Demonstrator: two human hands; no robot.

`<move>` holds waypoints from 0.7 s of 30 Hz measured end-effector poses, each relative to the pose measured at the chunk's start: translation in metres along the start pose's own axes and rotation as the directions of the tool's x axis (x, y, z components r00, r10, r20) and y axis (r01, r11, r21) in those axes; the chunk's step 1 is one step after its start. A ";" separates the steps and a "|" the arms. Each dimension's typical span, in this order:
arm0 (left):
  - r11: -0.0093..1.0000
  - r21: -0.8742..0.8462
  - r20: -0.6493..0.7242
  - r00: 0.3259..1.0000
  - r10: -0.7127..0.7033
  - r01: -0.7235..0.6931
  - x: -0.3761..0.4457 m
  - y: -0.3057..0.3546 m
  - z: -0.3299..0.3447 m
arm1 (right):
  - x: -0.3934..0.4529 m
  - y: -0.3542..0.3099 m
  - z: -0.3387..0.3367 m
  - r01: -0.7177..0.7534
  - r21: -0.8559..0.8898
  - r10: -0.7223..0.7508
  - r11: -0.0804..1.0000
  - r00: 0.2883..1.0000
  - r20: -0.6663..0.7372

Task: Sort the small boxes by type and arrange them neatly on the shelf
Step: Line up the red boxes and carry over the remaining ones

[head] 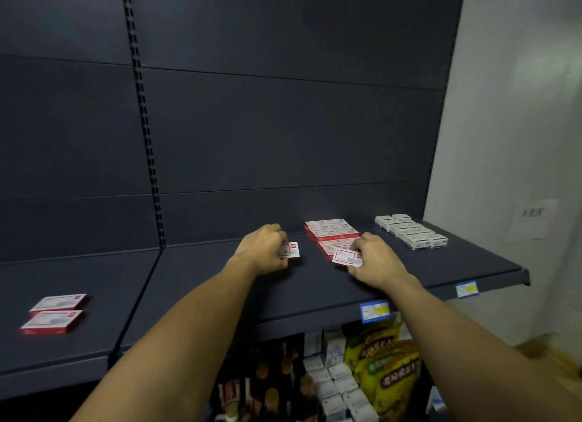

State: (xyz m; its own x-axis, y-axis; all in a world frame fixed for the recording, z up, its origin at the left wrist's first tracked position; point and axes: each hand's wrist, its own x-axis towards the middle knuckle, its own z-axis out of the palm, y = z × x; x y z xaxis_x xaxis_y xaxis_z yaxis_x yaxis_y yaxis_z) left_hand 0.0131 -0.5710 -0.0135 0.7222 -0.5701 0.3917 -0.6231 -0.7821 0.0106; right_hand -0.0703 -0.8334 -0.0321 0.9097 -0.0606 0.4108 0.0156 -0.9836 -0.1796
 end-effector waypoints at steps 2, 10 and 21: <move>0.999 -0.027 -0.005 0.999 -0.042 0.042 0.004 0.011 0.006 | 0.001 0.013 0.000 0.013 0.001 -0.013 1.000 1.000 0.009; 0.996 -0.032 -0.009 0.996 -0.087 0.087 0.039 0.047 0.015 | 0.008 0.047 0.011 0.080 0.039 -0.080 0.996 0.997 0.007; 0.997 -0.035 -0.013 0.998 -0.066 0.065 0.107 0.061 0.037 | 0.050 0.097 0.015 0.044 0.074 -0.042 0.996 0.999 -0.029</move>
State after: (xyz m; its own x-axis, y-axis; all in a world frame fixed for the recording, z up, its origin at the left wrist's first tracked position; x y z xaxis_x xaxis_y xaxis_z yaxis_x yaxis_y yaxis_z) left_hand 0.0633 -0.6891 -0.0050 0.7575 -0.5142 0.4022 -0.5849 -0.8082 0.0685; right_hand -0.0173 -0.9297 -0.0429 0.8960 -0.0241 0.4433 0.0861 -0.9702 -0.2267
